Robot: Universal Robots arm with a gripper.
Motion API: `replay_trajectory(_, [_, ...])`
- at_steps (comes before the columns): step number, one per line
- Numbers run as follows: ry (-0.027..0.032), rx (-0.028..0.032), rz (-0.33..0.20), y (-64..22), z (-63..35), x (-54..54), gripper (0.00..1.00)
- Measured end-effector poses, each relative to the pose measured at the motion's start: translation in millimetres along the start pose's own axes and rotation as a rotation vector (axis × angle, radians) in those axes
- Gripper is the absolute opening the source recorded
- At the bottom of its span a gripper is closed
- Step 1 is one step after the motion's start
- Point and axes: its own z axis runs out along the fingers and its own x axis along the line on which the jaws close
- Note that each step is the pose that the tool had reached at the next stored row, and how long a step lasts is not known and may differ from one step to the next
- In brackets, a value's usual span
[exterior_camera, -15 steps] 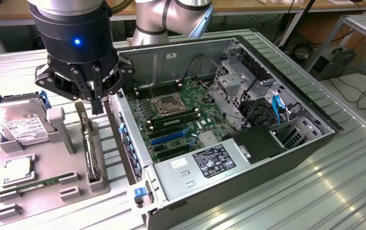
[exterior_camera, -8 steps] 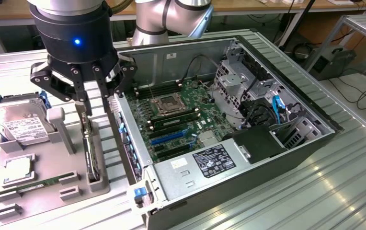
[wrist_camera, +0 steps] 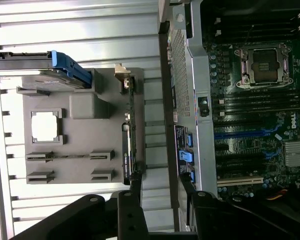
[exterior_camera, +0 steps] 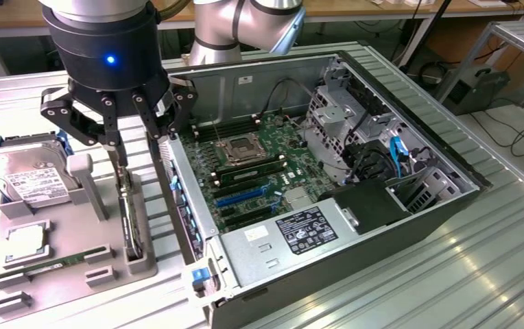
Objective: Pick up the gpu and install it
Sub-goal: 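Pick up the gpu and move the gpu toward the slot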
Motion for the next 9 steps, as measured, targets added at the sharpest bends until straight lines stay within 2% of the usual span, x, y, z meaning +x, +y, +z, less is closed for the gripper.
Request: replay_trajectory(9, [0.0001,0.0001,0.0,-0.1,0.7,1.3,0.42])
